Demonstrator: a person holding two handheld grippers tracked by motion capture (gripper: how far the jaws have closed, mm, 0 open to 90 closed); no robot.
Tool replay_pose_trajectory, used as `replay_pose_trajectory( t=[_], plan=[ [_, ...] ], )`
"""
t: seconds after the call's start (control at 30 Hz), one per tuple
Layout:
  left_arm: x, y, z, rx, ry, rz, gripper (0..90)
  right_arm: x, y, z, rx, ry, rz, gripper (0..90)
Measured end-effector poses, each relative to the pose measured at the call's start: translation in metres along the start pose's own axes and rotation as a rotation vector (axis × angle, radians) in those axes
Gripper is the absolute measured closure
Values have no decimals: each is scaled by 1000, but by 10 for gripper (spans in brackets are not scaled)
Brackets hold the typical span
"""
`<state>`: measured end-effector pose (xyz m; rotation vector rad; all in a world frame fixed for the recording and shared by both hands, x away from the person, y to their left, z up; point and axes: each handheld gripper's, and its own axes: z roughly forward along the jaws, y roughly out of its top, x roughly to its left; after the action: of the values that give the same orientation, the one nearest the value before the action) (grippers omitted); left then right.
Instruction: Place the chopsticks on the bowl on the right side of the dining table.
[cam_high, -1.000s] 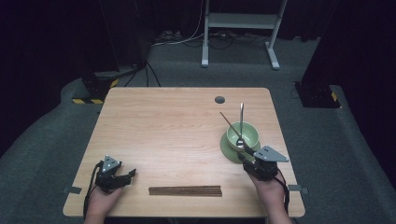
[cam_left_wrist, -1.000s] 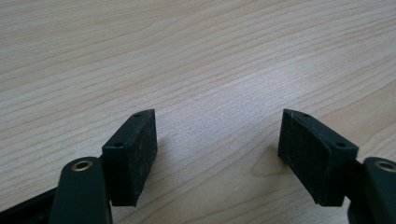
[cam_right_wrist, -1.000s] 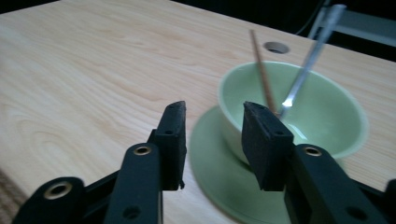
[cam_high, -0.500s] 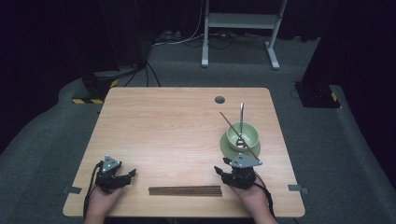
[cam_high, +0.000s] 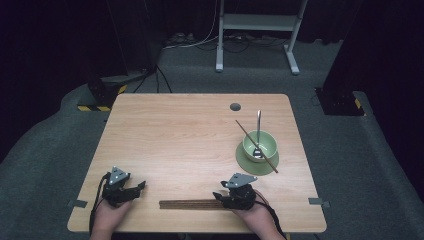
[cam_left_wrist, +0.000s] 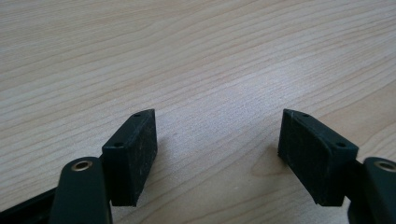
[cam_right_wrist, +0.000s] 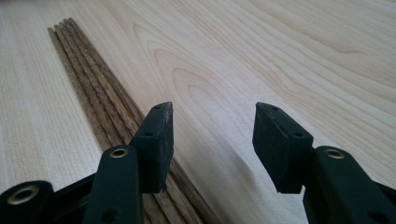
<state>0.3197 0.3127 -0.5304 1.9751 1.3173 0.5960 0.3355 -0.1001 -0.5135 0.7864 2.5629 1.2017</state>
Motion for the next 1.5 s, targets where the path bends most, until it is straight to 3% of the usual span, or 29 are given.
replay_pose_trajectory(
  t=[0.33,0.93,1.07,1.5],
  plan=[
    [0,0,0,-2,2,1,284,8,1,6,35,49,-10,558],
    [-1,0,0,-3,2,-1,286,8,-1,7,59,70,-29,622],
    [0,0,0,-2,-1,-4,287,8,-1,8,67,53,-47,637],
    [0,0,0,-2,-2,-3,289,-11,-7,1,66,-21,-7,679]
  ],
)
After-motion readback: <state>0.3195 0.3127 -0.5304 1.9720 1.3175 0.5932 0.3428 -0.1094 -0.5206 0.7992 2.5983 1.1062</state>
